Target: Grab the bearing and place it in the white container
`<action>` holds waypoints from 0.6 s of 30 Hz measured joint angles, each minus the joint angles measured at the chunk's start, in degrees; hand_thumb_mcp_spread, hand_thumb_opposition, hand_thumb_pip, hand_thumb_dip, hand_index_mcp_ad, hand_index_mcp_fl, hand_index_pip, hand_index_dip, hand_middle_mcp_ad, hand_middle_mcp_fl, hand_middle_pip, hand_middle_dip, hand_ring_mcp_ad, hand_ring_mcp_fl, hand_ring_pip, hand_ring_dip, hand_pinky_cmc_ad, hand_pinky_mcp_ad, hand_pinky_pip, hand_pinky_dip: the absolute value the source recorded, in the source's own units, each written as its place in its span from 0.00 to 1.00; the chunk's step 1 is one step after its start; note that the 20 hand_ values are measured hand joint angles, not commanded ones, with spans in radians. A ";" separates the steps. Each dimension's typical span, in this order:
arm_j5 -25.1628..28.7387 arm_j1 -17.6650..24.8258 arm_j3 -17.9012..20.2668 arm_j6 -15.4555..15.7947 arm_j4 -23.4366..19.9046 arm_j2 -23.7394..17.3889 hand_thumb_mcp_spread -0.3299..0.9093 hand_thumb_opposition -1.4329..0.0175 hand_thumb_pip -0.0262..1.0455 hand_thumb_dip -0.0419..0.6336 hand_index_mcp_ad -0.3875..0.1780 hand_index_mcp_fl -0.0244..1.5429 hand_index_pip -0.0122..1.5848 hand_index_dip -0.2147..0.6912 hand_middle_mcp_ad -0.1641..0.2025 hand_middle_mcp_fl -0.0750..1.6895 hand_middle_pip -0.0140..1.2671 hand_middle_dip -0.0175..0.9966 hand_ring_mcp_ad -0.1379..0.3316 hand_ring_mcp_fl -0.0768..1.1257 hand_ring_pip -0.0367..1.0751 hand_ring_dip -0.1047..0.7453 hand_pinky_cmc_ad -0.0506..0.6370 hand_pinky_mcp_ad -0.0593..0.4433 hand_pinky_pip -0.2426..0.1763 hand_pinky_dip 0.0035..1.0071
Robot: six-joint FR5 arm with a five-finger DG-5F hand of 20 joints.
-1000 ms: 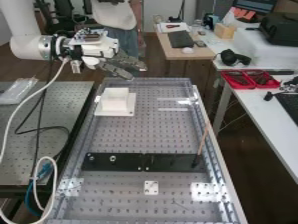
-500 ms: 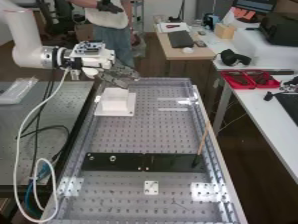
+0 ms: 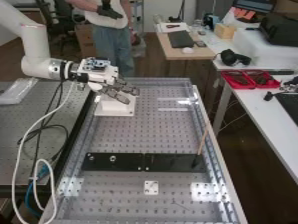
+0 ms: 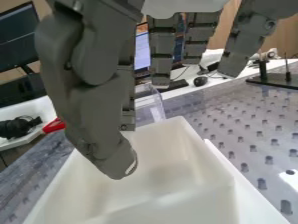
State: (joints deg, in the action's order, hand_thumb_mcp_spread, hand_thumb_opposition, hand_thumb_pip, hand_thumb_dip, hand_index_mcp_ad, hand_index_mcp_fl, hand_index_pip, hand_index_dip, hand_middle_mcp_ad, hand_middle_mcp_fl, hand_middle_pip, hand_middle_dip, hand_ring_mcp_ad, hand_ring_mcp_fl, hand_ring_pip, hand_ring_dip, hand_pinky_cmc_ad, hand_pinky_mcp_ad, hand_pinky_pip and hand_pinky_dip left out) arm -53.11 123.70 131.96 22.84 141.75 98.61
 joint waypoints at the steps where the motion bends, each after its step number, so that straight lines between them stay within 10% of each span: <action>1: -0.09 -0.06 -0.24 -0.27 0.92 0.17 0.69 0.25 0.49 0.55 0.42 0.54 0.65 0.46 0.63 0.19 0.11 0.24 0.54 0.08 0.14 0.23 0.57 0.67 0.63 0.18; 5: -0.68 -0.38 -0.99 -0.82 3.95 -0.21 0.65 0.33 0.54 0.56 0.41 0.50 0.68 0.46 0.63 0.15 0.11 0.24 0.54 0.08 0.14 0.23 0.57 0.68 0.63 0.18; 9: -1.14 -0.75 -1.31 -1.13 5.50 -1.18 0.58 0.38 0.62 0.56 0.42 0.15 0.66 0.45 0.63 0.09 0.10 0.24 0.54 0.07 0.13 0.23 0.57 0.67 0.55 0.20; 18: -2.67 -2.99 -1.90 1.04 6.93 -4.88 0.50 0.43 0.70 0.55 0.43 0.04 0.60 0.45 0.62 0.08 0.10 0.24 0.54 0.06 0.10 0.23 0.63 0.67 0.40 0.27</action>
State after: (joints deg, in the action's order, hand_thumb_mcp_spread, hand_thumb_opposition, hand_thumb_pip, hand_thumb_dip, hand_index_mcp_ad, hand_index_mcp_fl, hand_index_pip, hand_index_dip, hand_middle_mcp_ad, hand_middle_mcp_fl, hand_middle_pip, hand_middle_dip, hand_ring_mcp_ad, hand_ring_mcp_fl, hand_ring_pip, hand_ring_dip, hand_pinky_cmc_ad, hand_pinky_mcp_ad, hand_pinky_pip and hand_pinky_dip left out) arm -55.79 120.71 130.06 23.88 148.68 93.73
